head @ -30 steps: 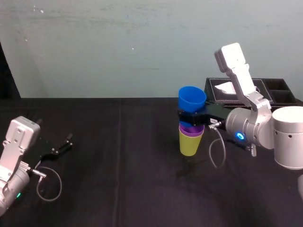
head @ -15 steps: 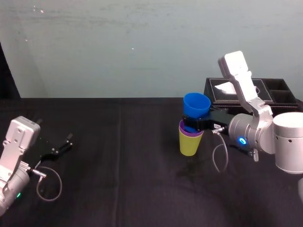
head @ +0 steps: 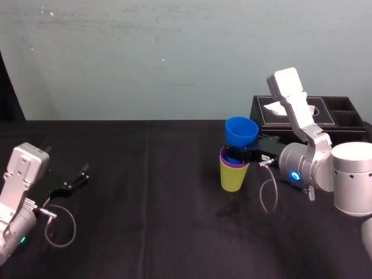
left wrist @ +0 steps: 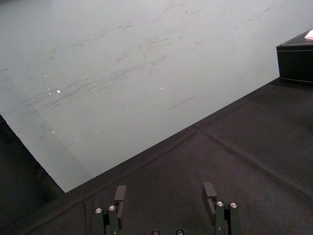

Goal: Stack the three plastic cups sequentially using one hand.

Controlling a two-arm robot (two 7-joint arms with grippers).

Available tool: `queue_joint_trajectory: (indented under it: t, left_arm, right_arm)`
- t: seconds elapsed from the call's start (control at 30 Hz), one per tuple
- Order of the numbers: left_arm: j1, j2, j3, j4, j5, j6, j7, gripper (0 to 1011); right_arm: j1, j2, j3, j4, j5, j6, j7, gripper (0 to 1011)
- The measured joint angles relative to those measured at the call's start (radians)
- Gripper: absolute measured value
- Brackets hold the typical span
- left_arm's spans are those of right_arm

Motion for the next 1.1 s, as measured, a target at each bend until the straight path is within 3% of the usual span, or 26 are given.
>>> queue_joint_trajectory:
  t: [0.6, 0.93, 1.1]
  left_arm:
    - [0.0, 0.0, 0.0, 0.0, 0.0, 0.0, 0.0, 1000]
    - [0.0, 0.0, 0.0, 0.0, 0.0, 0.0, 0.0, 1000]
    - [0.0, 0.0, 0.0, 0.0, 0.0, 0.0, 0.0, 1000]
  right_arm:
    - [0.0, -0.002, 0.002, 0.013, 0.0, -0.01, 0.0, 716]
    - [0.0, -0.002, 0.002, 0.012, 0.0, -0.009, 0.0, 973]
    - [0.0, -0.002, 0.001, 0.011, 0.0, -0.008, 0.0, 1003]
